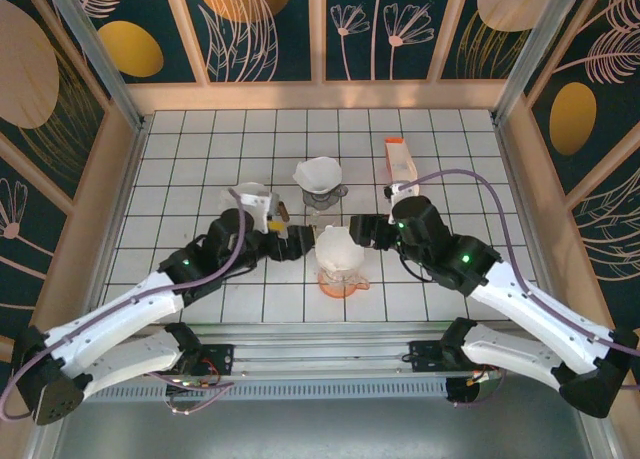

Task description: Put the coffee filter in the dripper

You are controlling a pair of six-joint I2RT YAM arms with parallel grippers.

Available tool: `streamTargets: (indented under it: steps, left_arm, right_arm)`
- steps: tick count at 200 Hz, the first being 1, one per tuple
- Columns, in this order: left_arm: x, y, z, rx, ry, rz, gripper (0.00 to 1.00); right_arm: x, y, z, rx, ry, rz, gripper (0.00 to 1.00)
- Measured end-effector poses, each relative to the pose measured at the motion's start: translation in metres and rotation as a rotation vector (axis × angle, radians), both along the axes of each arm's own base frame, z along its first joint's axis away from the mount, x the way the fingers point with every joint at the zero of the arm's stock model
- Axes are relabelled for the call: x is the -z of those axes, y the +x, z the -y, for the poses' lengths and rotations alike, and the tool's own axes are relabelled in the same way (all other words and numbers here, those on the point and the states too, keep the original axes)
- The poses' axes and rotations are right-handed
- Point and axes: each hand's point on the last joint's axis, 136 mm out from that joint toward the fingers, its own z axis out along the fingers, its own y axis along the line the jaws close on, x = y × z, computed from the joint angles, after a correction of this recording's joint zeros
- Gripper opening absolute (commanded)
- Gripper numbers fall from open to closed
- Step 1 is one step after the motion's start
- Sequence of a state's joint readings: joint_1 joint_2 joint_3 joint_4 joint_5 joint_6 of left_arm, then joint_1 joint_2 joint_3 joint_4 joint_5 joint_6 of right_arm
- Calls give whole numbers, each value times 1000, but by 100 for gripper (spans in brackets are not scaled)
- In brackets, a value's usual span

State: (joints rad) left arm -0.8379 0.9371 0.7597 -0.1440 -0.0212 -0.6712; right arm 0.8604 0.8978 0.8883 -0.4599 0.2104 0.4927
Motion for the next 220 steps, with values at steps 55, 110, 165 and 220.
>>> streamTargets:
  steps: [55, 110, 165, 220]
  left_arm:
    - [-74, 66, -102, -450, 65, 198, 99]
    - [-51, 109, -211, -851, 247, 195, 99]
    - [20, 115, -286, -1090, 451, 179, 99]
    - [106, 100, -313, -1123, 632, 169, 99]
  right_arm:
    - [-4, 7, 0, 18, 43, 77, 86]
    - [-6, 11, 4, 30, 51, 145, 87]
    - [-5, 7, 7, 24, 86, 200, 91]
    - [1, 6, 20, 44, 94, 225, 94]
